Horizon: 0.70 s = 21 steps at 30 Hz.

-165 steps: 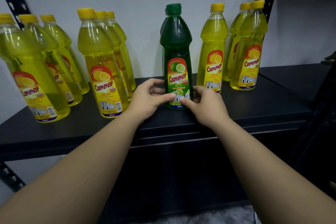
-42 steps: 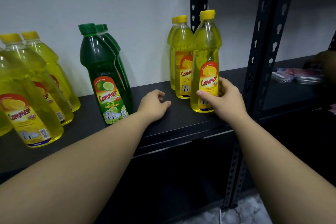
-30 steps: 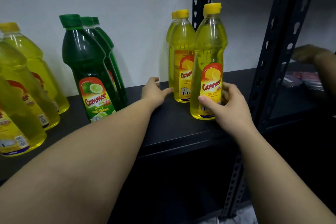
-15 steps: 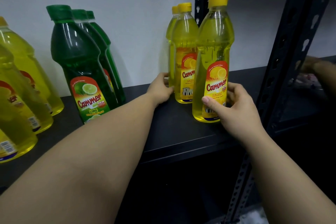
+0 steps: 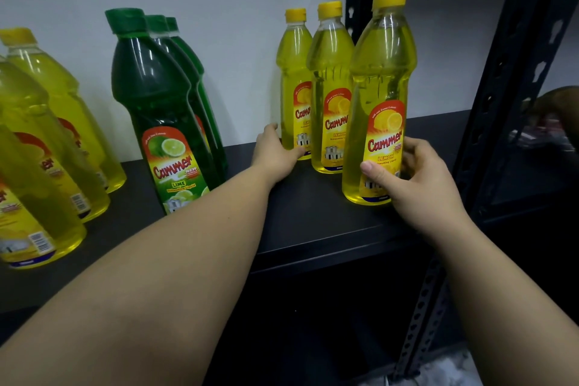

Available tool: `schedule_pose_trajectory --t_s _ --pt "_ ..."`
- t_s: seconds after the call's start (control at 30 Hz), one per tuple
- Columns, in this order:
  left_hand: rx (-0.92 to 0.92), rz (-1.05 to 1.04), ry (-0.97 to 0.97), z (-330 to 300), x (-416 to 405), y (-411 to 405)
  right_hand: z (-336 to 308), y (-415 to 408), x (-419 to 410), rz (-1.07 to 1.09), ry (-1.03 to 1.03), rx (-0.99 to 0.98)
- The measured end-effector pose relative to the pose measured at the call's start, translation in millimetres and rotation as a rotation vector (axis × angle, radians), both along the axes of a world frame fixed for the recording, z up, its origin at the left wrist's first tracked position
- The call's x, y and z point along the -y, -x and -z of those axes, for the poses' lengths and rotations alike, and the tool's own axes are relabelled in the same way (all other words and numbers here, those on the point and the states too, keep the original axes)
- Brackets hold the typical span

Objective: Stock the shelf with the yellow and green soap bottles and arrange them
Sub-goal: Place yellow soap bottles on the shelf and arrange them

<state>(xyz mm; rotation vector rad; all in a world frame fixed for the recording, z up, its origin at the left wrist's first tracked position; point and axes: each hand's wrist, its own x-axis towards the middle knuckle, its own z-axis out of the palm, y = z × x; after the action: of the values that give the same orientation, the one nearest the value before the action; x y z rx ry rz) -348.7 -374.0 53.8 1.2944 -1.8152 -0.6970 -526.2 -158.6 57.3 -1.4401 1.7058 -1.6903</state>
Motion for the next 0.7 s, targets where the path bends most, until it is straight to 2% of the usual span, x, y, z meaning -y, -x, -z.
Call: schedule_pose_trajectory --t_s 0.4,0.57,0.7 --pt "-0.031 -0.046 -0.012 -3.3 -5.2 4.2 2.2 -5.2 -1.3 0.057 -0.021 -0.055" --pt "-0.017 -0.146 0.066 -6.5 -22.9 2.4 4.0 -11.9 -3.6 0.139 -0.062 -0.106" --pt "-0.083 -0.01 0.045 -4.3 -44.6 0.0 3.9 -19.6 -4.7 0.255 -0.091 -0.164"
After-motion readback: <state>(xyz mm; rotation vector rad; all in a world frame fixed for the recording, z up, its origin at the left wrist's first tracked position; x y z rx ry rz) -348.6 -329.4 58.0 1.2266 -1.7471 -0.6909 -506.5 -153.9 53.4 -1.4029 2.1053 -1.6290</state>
